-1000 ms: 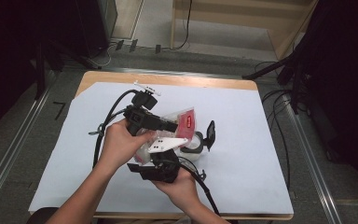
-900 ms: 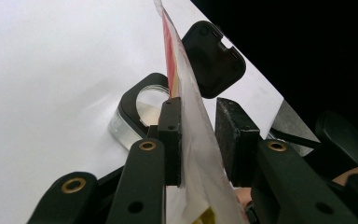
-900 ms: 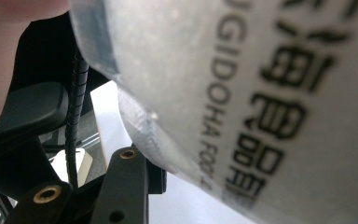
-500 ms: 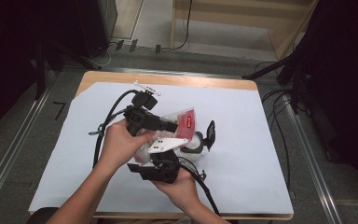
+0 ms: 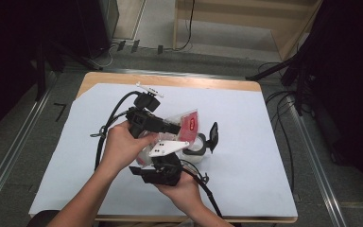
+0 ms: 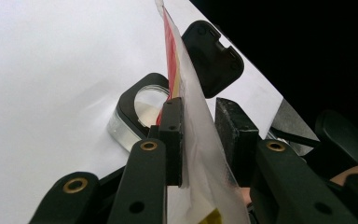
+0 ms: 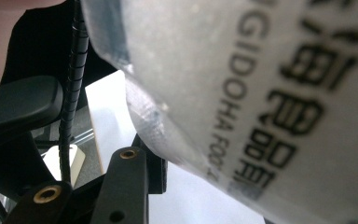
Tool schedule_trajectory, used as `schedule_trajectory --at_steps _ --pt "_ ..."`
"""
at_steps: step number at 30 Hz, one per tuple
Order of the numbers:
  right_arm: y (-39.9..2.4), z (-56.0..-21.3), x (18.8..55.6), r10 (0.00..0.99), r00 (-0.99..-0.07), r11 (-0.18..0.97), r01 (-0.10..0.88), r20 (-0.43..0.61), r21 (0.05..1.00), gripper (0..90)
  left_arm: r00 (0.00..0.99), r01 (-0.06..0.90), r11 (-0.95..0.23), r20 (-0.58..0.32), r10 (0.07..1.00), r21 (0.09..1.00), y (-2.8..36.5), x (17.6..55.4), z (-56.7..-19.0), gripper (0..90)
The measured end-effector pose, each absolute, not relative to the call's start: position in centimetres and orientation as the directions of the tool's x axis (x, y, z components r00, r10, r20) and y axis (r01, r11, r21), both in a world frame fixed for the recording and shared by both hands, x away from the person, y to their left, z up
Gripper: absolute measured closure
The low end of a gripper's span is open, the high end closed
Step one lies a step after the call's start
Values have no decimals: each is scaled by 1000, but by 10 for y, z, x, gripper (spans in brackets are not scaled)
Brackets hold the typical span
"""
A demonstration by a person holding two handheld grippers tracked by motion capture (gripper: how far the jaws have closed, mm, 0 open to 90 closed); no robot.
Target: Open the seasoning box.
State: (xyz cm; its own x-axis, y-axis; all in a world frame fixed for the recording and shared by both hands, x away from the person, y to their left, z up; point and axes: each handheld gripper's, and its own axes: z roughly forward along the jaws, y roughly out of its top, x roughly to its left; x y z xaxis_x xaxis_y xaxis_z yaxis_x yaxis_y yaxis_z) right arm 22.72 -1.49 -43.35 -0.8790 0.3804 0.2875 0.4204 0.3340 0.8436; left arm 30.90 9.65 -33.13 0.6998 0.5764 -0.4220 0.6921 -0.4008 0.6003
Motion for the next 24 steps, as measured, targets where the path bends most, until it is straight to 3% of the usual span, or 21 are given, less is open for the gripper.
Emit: schedule_trajectory --at_steps 24 --pt "-15 -430 228 383 -864 306 453 327 837 640 694 695 -381 -430 578 610 95 308 -328 723"
